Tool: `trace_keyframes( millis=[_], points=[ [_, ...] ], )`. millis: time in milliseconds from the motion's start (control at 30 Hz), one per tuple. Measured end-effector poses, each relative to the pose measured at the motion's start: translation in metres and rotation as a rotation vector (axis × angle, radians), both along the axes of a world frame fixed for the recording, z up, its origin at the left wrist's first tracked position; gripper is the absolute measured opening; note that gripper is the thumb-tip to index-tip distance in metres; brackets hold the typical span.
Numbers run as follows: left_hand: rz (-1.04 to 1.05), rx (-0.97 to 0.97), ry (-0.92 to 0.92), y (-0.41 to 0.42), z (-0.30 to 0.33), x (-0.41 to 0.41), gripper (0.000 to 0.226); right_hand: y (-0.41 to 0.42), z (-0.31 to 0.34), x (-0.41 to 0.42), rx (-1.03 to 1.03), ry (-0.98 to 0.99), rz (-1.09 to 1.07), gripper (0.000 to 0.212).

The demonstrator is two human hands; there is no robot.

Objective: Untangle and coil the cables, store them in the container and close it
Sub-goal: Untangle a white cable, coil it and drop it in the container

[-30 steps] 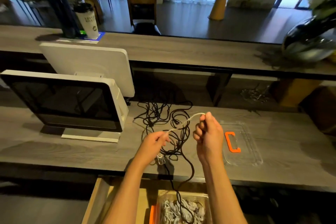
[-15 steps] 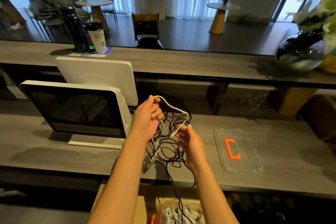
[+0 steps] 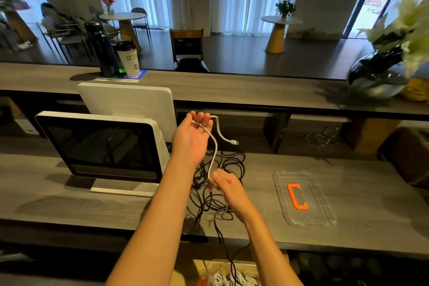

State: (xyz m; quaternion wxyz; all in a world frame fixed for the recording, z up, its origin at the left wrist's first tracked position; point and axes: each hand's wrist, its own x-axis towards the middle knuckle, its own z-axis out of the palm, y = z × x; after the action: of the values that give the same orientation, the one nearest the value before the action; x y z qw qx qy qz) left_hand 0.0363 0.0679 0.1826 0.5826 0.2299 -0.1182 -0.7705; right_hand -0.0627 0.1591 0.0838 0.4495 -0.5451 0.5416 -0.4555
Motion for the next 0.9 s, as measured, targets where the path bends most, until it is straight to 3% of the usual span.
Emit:
trace_keyframes(
  millis=[200, 367, 433, 567, 633, 733, 900],
  points=[
    [0.03, -0.076, -0.504, 0.009, -0.044, 0.01, 0.016, 0.007, 0.013, -0.003, -0.044, -0.231, -0.15, 0.043],
    [-0.253, -0.113, -0.792, 0.034, -0.083, 0.007, 0.038, 0.006, 0.035, -0.004, -0.012, -0.676, -0.343, 0.048],
    [-0.397, -0.126, -0.832, 0.046, -0.094, 0.006, 0.052, 0.005, 0.043, -0.006, 0.016, -0.832, -0.352, 0.045],
    [-0.693, -0.22, -0.637, 0.067, -0.109, 0.006, 0.082, 0.003, 0.051, -0.011, 0.042, -1.05, -0.401, 0.042],
    [-0.781, -0.286, -0.632, 0.074, -0.111, 0.008, 0.09, 0.001, 0.049, -0.016, 0.034, -1.109, -0.439, 0.043],
    [-0.821, -0.337, -0.761, 0.075, -0.11, 0.018, 0.071, 0.003, 0.039, -0.03, 0.049, -1.117, -0.501, 0.038],
    [-0.865, -0.537, -1.17, 0.067, -0.1, 0.045, 0.028, 0.013, 0.023, -0.058, 0.101, -0.756, -0.729, 0.029]
  ],
)
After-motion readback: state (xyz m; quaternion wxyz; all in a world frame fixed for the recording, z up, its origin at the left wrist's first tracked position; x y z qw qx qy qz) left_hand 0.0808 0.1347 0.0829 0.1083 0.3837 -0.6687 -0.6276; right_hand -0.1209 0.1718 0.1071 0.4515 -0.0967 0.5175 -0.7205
